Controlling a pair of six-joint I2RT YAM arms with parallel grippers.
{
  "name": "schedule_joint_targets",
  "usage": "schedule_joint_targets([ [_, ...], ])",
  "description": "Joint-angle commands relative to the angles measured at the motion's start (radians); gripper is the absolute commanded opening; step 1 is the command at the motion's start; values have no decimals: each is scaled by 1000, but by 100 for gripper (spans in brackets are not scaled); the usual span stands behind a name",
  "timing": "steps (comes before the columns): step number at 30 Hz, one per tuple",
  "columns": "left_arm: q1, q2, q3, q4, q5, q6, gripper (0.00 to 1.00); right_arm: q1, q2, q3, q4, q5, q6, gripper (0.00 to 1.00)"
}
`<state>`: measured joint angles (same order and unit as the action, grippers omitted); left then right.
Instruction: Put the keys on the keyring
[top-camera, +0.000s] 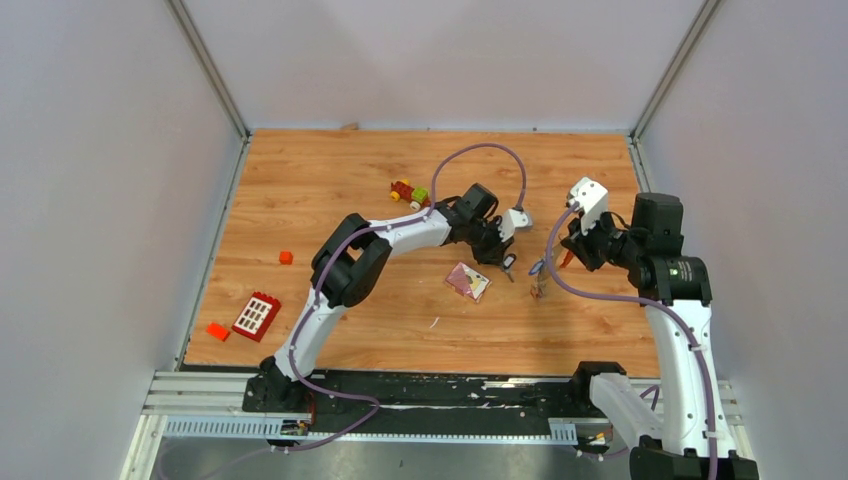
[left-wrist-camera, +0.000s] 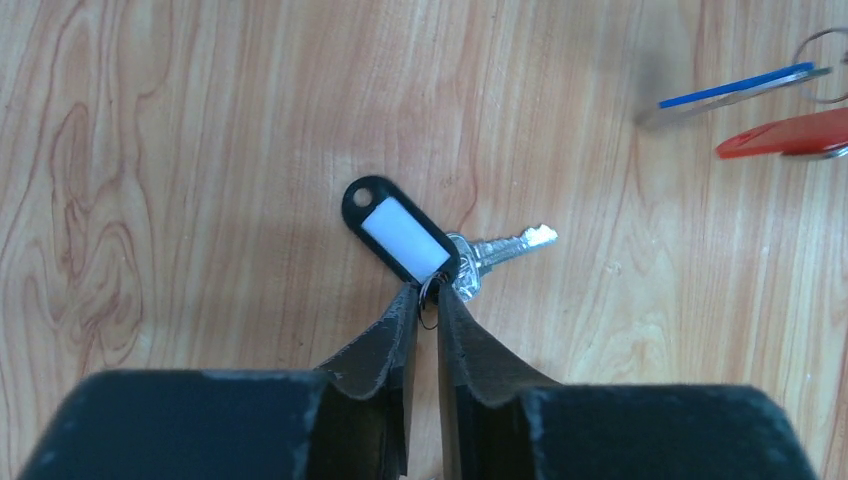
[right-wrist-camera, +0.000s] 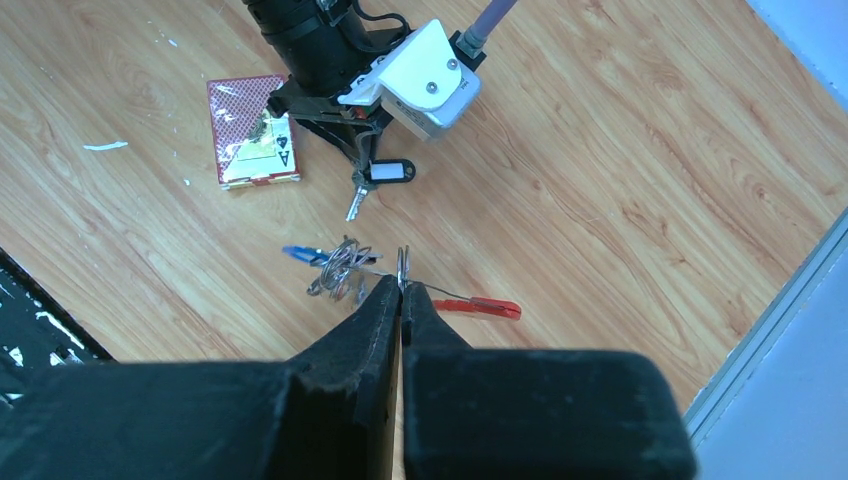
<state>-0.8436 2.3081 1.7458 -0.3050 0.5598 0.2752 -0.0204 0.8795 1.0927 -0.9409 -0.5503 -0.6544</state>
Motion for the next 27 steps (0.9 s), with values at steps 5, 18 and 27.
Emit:
schedule_joint_targets([
  [5, -6, -2, -4, -18, 3, 4, 5, 2, -14, -8, 41, -11, -13, 0],
  [18, 17, -181, -39, -46, 6, 77, 0, 3, 22, 29, 25, -81, -24, 0],
  [27, 21, -486, -184, -63, -1, 199, 0, 80, 111, 111, 15, -168, -39, 0],
])
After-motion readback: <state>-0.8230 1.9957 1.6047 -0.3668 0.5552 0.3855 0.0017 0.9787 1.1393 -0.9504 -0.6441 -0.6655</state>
